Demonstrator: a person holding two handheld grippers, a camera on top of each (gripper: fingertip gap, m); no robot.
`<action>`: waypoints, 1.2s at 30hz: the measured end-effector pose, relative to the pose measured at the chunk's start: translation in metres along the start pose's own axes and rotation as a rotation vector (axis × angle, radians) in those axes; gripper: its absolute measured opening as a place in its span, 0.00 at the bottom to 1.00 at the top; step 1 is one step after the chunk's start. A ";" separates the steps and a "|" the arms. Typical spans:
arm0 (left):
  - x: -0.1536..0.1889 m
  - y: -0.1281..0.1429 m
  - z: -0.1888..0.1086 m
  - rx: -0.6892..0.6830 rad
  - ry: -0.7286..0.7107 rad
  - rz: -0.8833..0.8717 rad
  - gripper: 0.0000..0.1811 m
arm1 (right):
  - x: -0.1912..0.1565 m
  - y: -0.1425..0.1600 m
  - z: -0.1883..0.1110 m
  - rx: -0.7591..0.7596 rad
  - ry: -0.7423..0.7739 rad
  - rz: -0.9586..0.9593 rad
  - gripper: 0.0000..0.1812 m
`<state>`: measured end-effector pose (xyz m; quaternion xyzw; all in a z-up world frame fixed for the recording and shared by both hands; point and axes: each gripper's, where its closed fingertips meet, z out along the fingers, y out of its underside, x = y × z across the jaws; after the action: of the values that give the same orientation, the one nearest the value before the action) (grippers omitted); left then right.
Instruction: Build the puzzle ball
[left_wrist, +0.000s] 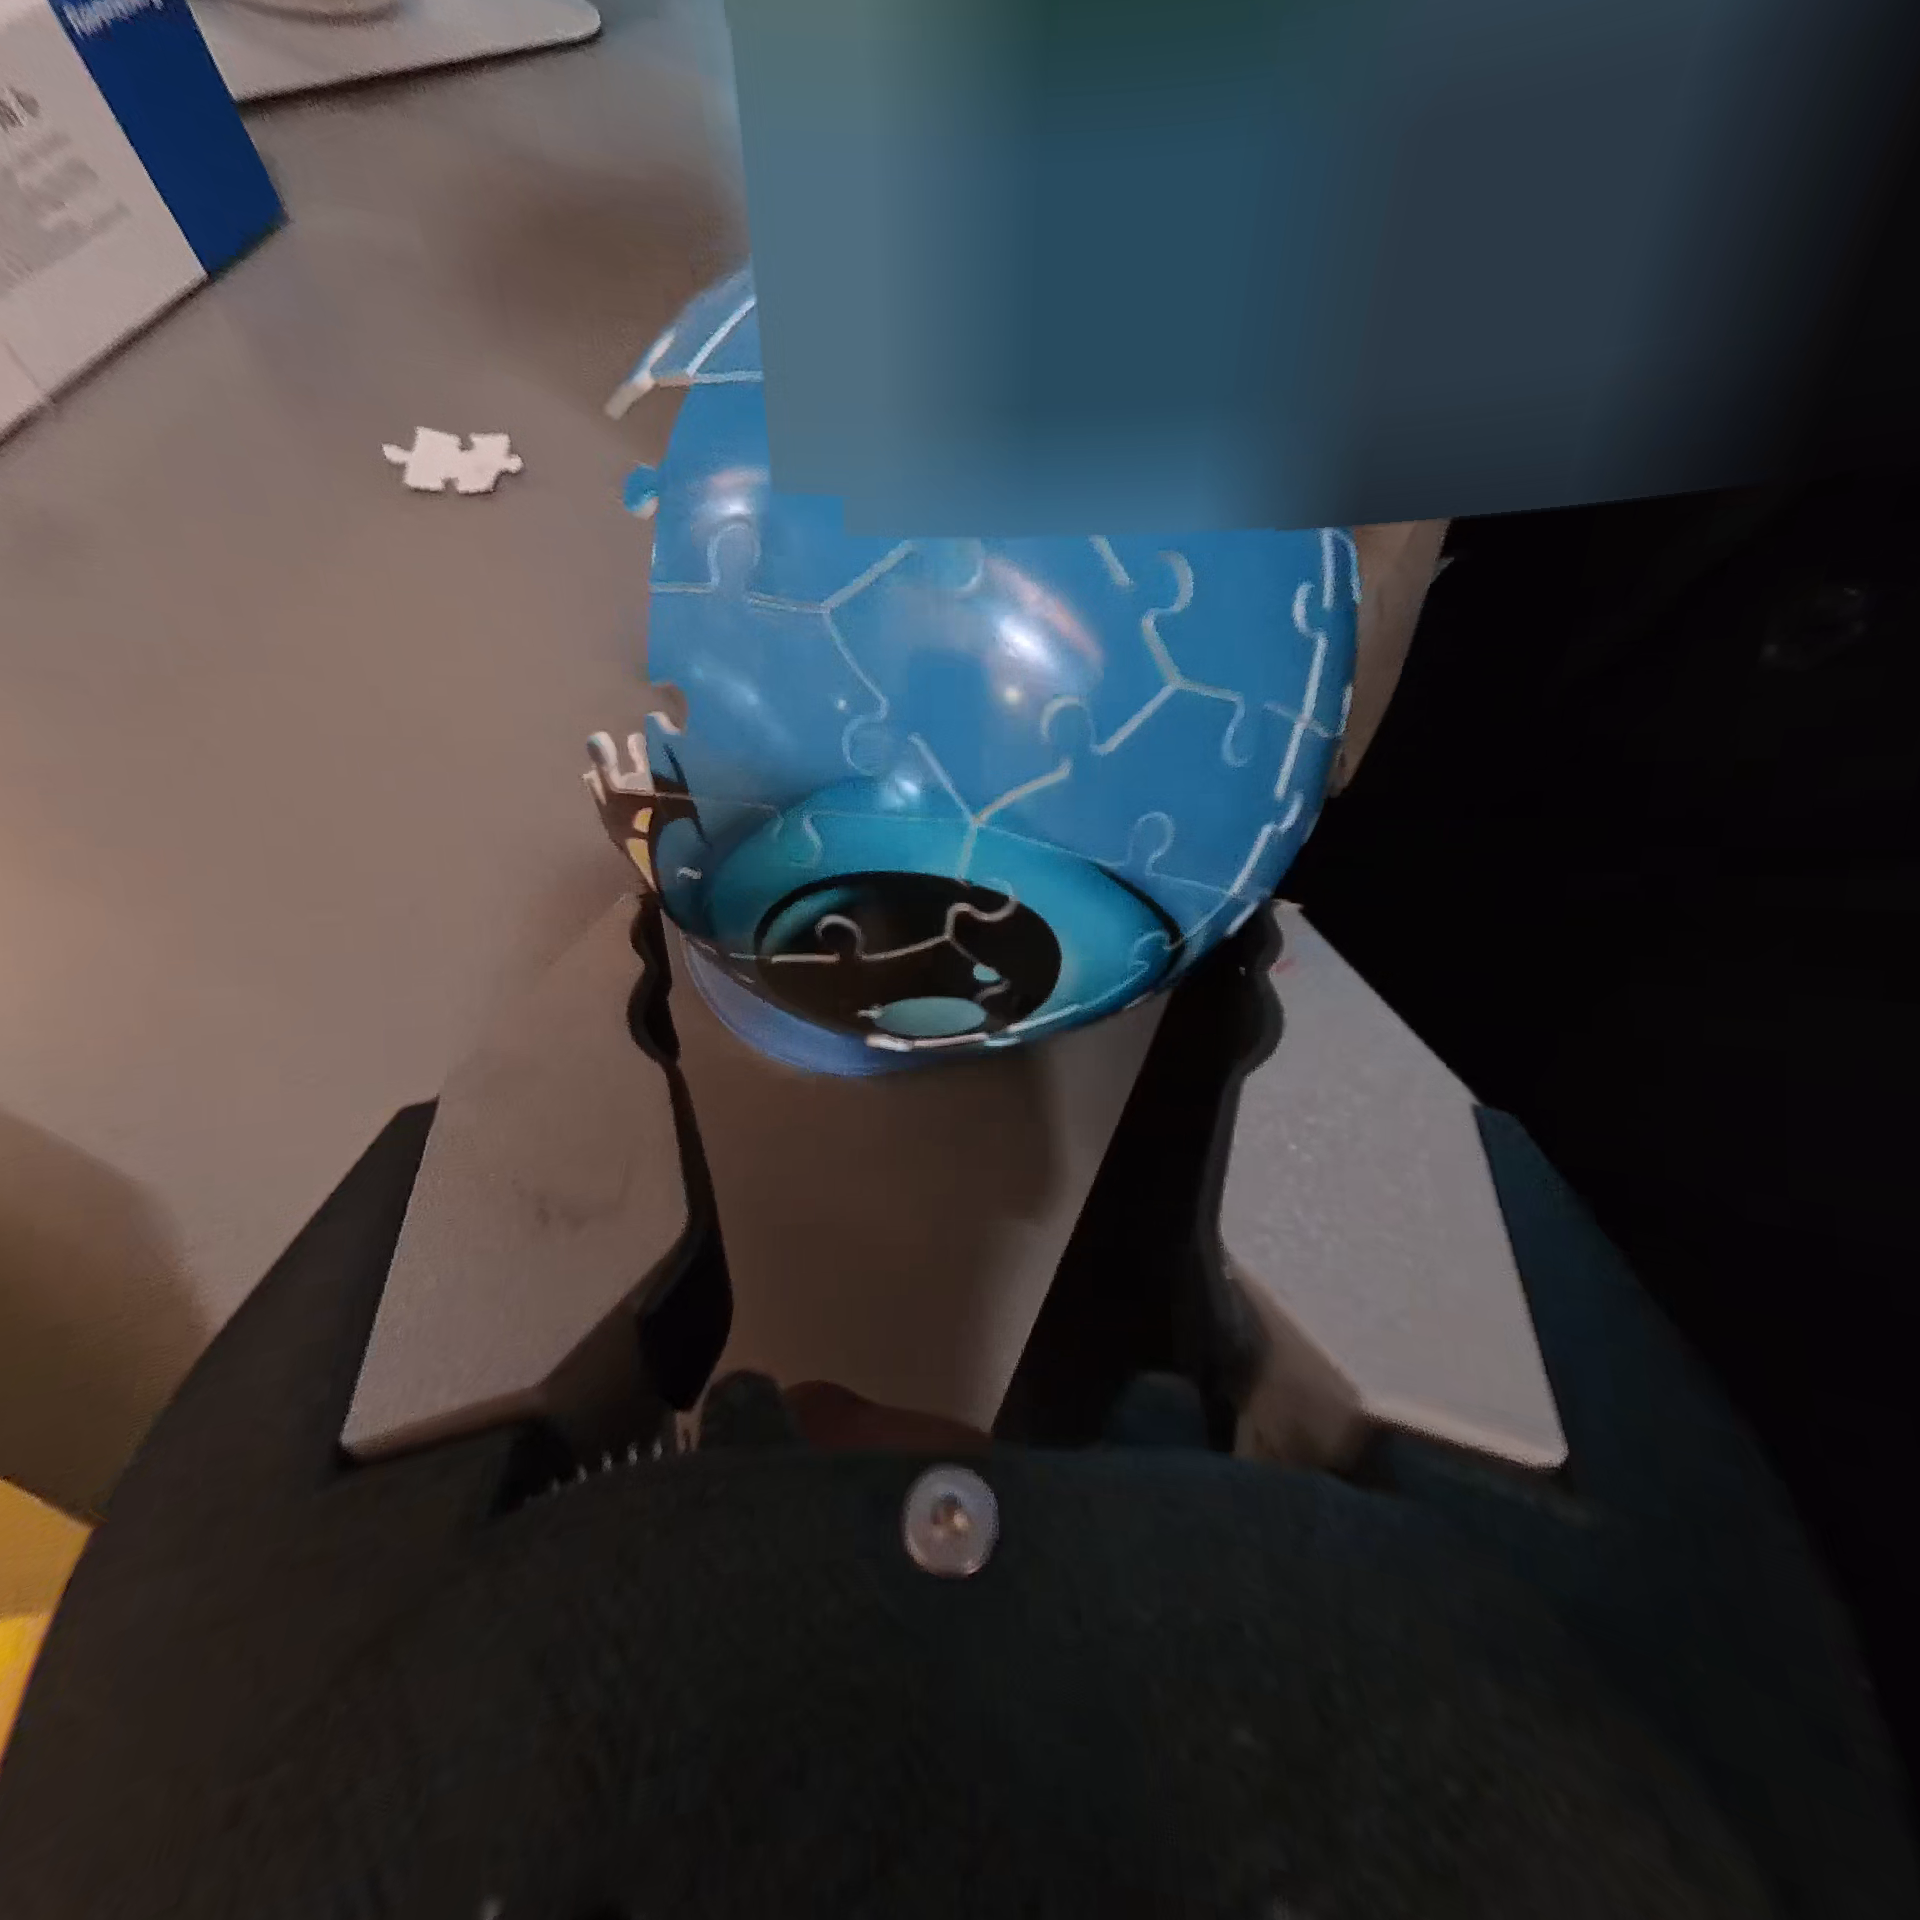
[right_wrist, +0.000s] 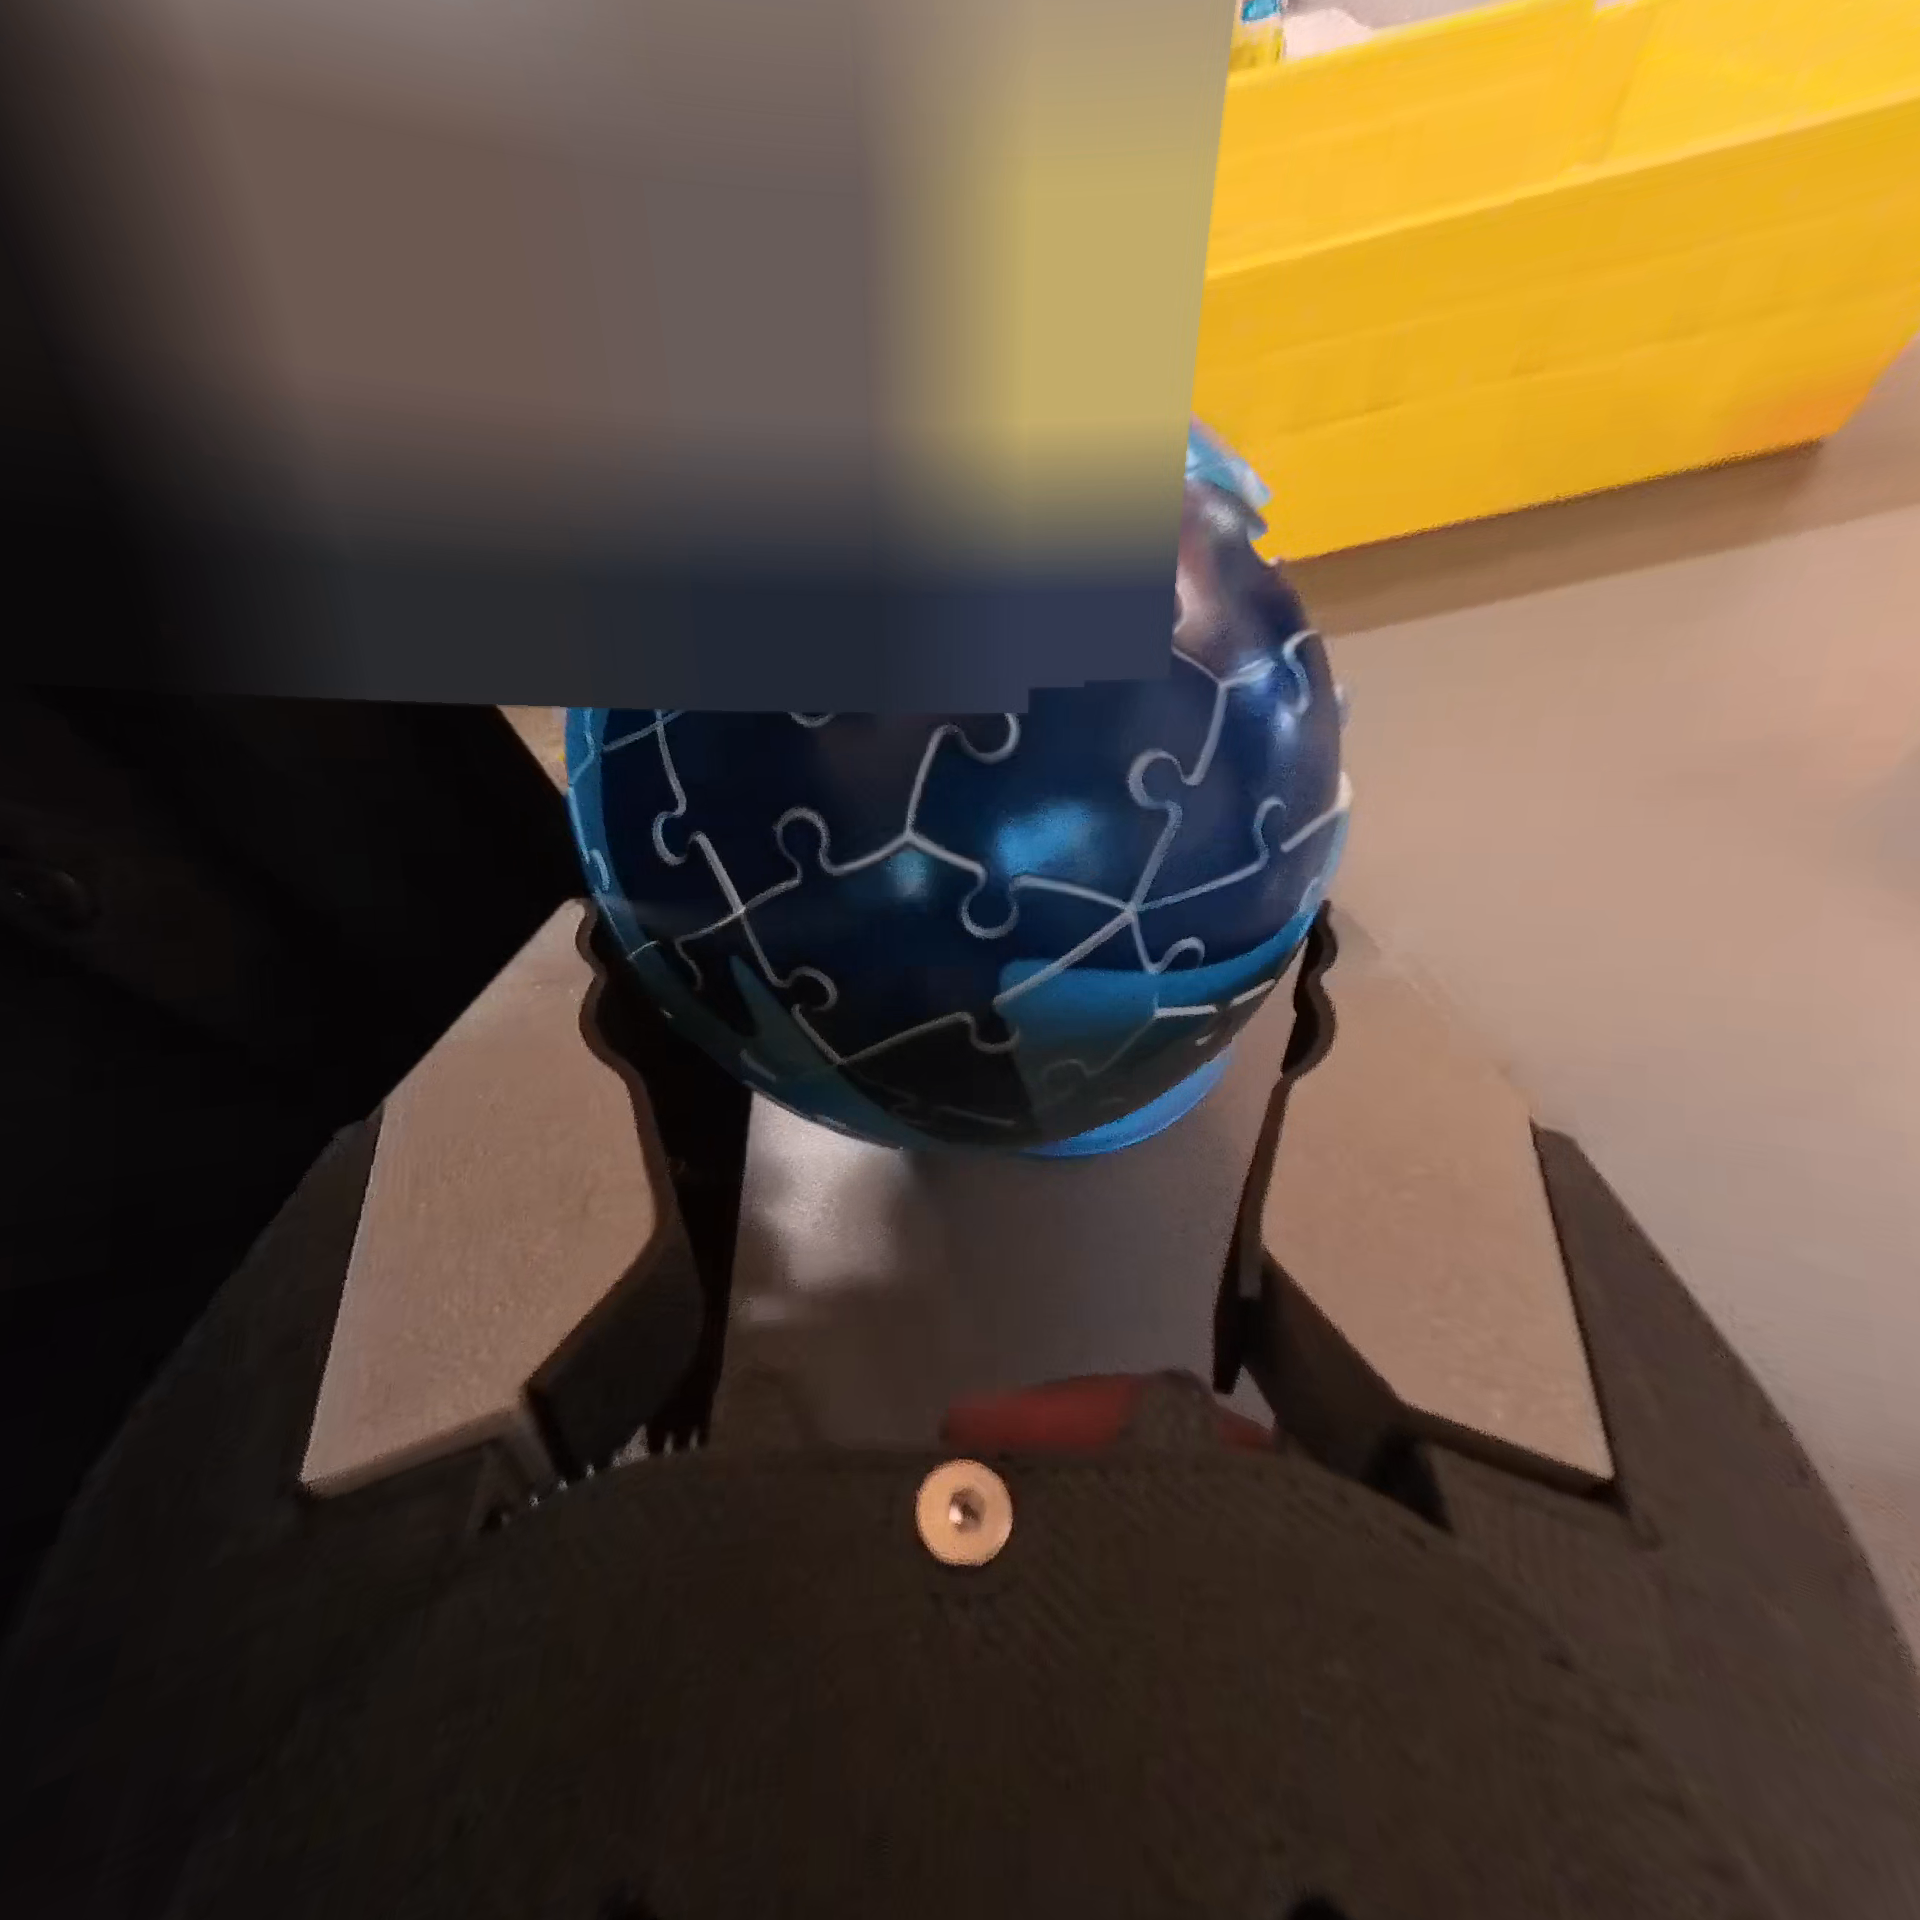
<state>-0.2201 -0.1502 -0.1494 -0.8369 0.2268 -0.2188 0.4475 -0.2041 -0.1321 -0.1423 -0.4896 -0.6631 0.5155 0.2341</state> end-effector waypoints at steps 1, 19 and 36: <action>-0.001 0.003 0.001 -0.015 0.009 -0.015 0.60 | 0.001 0.004 0.002 -0.006 -0.011 0.027 0.70; -0.010 0.027 -0.008 0.029 0.042 0.086 0.56 | 0.013 0.007 -0.036 0.095 -0.038 -0.074 0.56; -0.021 0.026 0.013 -0.025 -0.041 0.394 0.60 | 0.007 0.012 -0.002 0.001 0.193 -0.410 0.62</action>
<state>-0.2345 -0.1430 -0.1816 -0.7862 0.3796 -0.1071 0.4758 -0.2004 -0.1256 -0.1541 -0.3916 -0.7229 0.4082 0.3967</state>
